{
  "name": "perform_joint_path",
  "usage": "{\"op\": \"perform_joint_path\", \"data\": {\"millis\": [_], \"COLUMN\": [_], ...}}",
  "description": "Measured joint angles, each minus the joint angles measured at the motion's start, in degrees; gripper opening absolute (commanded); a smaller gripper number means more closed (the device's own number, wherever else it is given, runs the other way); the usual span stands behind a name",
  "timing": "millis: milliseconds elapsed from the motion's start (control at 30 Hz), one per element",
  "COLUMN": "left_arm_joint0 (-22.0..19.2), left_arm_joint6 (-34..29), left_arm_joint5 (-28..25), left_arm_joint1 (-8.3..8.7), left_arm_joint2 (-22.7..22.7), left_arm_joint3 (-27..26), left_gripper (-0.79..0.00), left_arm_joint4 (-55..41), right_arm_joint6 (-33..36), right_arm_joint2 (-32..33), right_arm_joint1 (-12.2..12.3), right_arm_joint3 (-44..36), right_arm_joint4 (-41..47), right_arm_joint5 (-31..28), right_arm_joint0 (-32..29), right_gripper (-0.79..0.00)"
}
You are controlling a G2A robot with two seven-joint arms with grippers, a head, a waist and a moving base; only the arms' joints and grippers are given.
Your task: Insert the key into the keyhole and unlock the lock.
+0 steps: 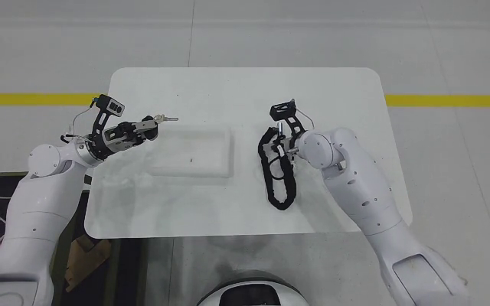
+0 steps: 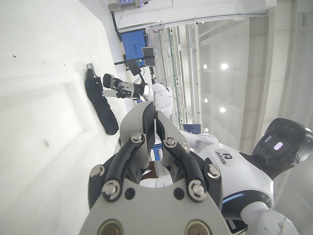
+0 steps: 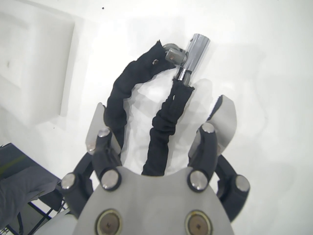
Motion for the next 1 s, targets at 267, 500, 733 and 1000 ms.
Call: {"op": "perform_joint_path", "data": {"millis": [267, 500, 733, 1000], "left_arm_joint0": [0.0, 0.0, 0.0, 0.0], "left_arm_joint6": [0.0, 0.0, 0.0, 0.0], "left_arm_joint5": [0.0, 0.0, 0.0, 0.0], "left_arm_joint1": [0.0, 0.0, 0.0, 0.0], "left_arm_joint2": [0.0, 0.0, 0.0, 0.0], "left_arm_joint3": [0.0, 0.0, 0.0, 0.0], "left_gripper": [-0.785, -0.785, -0.785, -0.785], "left_arm_joint4": [0.0, 0.0, 0.0, 0.0], "right_arm_joint6": [-1.02, 0.17, 4.03, 4.09], "right_arm_joint2": [0.24, 2.39, 11.22, 16.66], "right_arm_joint1": [-1.75, -2.69, -2.0, -1.37], "right_arm_joint3": [2.87, 2.19, -9.37, -17.3], "right_arm_joint4": [-2.86, -3.57, 2.03, 5.95], "right_arm_joint5": [-0.49, -1.45, -5.0, -6.7], "right_arm_joint0": [0.38, -0.39, -4.63, -8.42], "right_gripper": [-0.785, -0.785, -0.785, -0.785]}}
